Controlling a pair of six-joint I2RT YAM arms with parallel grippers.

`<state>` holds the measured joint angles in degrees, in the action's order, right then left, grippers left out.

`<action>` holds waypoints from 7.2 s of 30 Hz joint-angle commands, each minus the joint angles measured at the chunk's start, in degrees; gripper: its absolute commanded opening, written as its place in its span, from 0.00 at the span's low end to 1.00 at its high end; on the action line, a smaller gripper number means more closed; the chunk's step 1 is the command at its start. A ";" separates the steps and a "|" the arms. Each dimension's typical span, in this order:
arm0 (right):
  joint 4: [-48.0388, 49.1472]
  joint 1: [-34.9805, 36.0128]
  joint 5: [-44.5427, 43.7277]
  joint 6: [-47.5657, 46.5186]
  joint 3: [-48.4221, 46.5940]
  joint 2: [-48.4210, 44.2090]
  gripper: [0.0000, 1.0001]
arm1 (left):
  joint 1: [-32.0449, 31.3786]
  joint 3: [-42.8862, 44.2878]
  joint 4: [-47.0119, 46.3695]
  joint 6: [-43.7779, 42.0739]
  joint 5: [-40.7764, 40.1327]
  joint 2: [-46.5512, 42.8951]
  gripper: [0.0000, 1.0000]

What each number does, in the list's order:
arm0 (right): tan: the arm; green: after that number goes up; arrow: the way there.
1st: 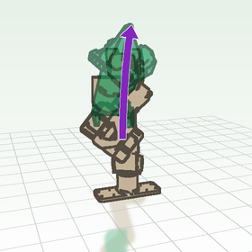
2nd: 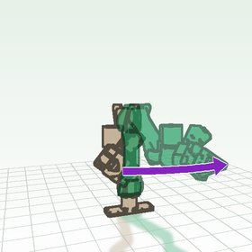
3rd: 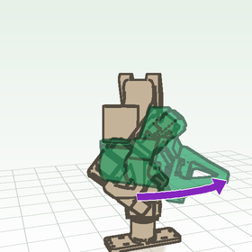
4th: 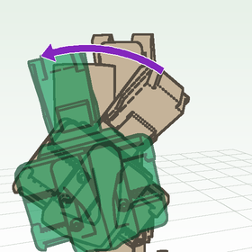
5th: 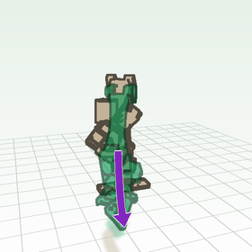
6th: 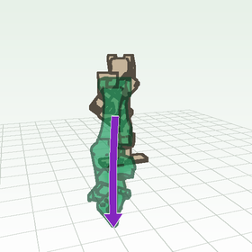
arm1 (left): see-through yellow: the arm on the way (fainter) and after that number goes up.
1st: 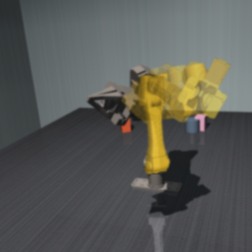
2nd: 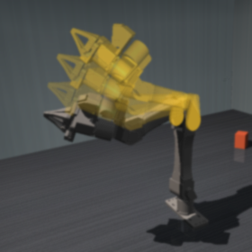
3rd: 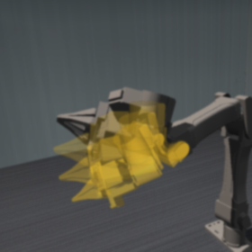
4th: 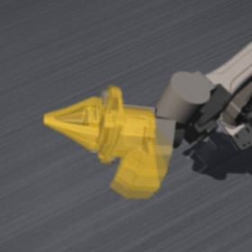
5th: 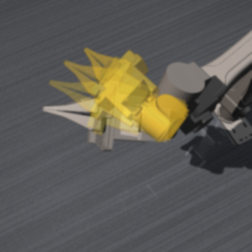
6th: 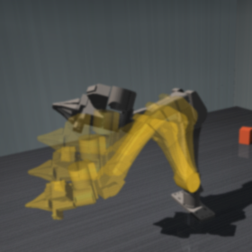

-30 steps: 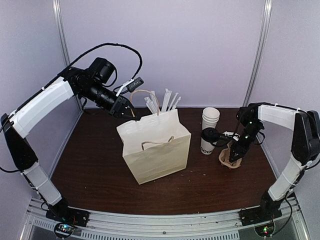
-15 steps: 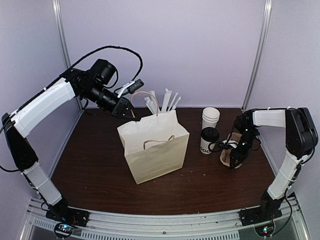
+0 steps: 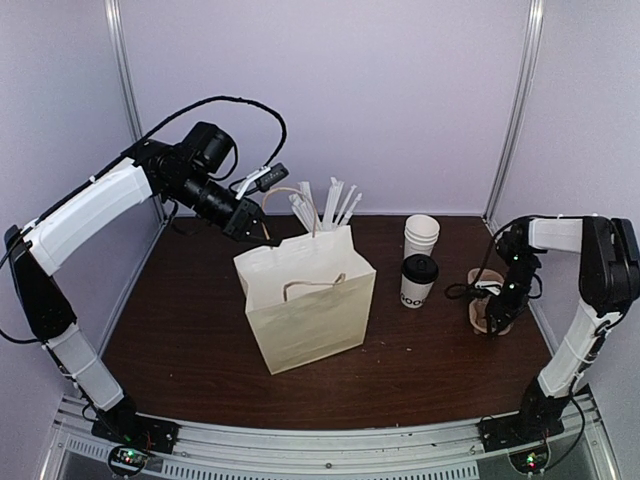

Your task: Pack the takeout coffee

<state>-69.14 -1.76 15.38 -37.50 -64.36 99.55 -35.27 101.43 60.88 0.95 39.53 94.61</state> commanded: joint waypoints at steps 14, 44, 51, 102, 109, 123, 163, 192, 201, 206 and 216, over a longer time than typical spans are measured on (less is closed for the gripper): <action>-5.51 -8.97 -1.27 1.16 -13.76 -3.55 0.59 | -0.07 -1.31 -2.98 -0.29 -0.45 0.32 0.00; 3.40 -3.07 -7.54 23.49 -16.41 7.16 0.47 | -0.07 -3.12 -5.24 2.37 -1.32 0.23 0.06; 3.86 -2.99 -7.37 23.70 -16.97 8.60 0.47 | -0.07 -3.13 -5.25 2.47 -1.30 0.14 0.06; 0.33 -2.90 -9.39 21.77 -16.83 -3.92 0.34 | -0.09 -1.73 -5.72 2.86 -0.51 0.38 0.11; -1.55 -2.37 -0.67 18.79 -20.44 -13.94 0.34 | -0.06 -2.01 -10.84 7.04 -9.11 -1.21 0.48; -6.10 10.88 19.47 13.77 -45.91 -11.64 0.35 | -0.07 -1.35 -9.63 7.94 -15.72 -2.36 0.57; -11.14 23.64 26.01 -10.00 -30.53 -21.30 0.43 | -4.28 11.20 -3.31 2.77 -6.94 11.03 0.11; 1.64 40.64 0.52 -21.69 14.95 -16.77 0.55 | -4.28 3.14 -10.13 6.39 -13.46 1.51 0.49; 1.40 41.38 0.54 -22.35 15.40 -13.28 0.22 | -4.28 2.46 -10.29 5.66 -13.68 1.52 0.49; -0.06 40.07 -2.55 -23.79 13.40 -14.37 0.12 | -4.28 2.60 -10.27 5.38 -13.39 1.89 0.49; 0.78 26.38 -2.64 -28.38 0.77 -7.08 0.12 | -4.28 1.95 -10.43 4.98 -13.18 1.79 0.50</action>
<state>-69.63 28.05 13.87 -63.26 -59.64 89.27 -39.57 104.29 52.47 6.76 25.93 97.91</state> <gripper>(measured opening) 0.120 0.496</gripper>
